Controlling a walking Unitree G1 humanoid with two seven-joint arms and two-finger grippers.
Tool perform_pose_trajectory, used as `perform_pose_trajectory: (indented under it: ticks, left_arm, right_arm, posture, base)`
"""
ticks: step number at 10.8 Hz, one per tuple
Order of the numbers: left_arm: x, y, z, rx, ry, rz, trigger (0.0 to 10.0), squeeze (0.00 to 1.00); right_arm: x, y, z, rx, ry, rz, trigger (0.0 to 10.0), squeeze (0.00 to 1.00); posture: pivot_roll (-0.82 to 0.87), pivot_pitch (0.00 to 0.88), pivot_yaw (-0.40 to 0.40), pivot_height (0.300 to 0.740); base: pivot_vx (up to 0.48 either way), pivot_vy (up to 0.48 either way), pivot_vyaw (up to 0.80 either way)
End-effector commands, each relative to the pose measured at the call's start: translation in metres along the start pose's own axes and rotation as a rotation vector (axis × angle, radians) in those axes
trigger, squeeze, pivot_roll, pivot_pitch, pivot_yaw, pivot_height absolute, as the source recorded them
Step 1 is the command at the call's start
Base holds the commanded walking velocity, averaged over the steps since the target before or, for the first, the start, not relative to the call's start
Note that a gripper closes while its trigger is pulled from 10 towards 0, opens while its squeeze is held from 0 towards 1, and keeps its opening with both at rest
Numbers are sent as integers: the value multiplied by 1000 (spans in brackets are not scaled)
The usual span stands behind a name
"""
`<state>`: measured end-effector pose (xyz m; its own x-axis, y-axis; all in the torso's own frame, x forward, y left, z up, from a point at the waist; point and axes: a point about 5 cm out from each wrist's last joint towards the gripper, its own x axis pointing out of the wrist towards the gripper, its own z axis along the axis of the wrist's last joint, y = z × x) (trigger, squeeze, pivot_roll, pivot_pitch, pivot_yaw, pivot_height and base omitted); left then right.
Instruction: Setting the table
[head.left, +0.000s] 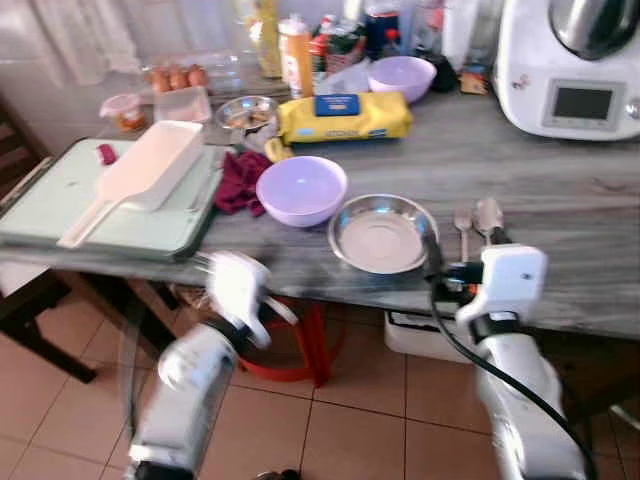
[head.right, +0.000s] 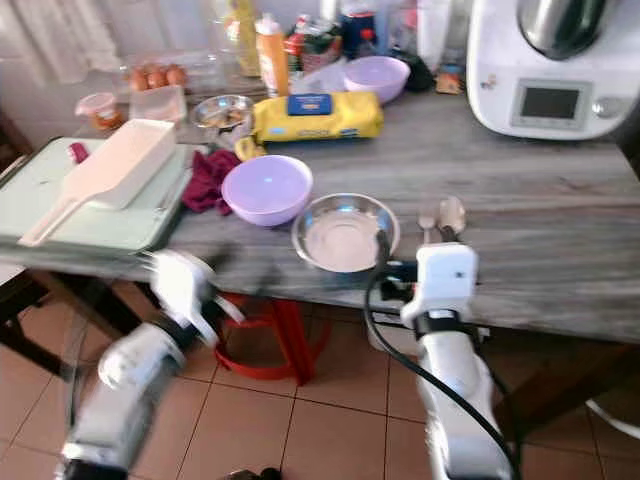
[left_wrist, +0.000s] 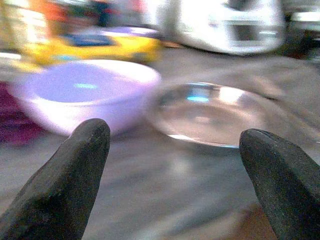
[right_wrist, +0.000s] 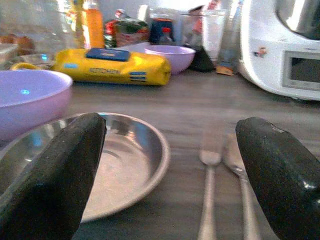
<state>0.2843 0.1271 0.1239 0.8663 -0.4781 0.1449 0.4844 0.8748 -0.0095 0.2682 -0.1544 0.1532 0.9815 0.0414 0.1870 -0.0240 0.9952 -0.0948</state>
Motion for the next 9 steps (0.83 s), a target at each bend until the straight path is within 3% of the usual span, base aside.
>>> perform_pose_trajectory:
  ticks: [1, 3, 4, 6, 9]
  left_arm:
    - [-3, 16, 4, 58, -12, 113, 10000, 0]
    - [-9, 38, 7, 147, 10, 334, 10000, 0]
    - [-19, 44, -2, 166, 59, 419, 10000, 0]
    - [-21, 34, -11, 161, 85, 427, 10000, 0]
    - [-15, 23, -12, 232, 92, 414, 10000, 0]
  right_arm:
    - [3, 1, 2, 6, -13, -2, 10000, 0]
    - [5, -3, -2, 7, 4, -34, 10000, 0]
    - [6, -1, -4, 6, 10, -13, 10000, 0]
    - [8, -4, -5, 3, 5, -24, 10000, 0]
    - [15, 1, -4, 22, -15, -32, 10000, 0]
  posture:
    - [-75, 54, 84, 740]
    - [-42, 62, 72, 740]
    - [-38, 53, 78, 740]
    - [-39, 42, 73, 740]
    - [-19, 18, 68, 740]
  base:
    - [0, 0, 0]
    - [0, 0, 0]
    - [0, 0, -650]
    - [0, 0, -734]
    - [0, 0, 0]
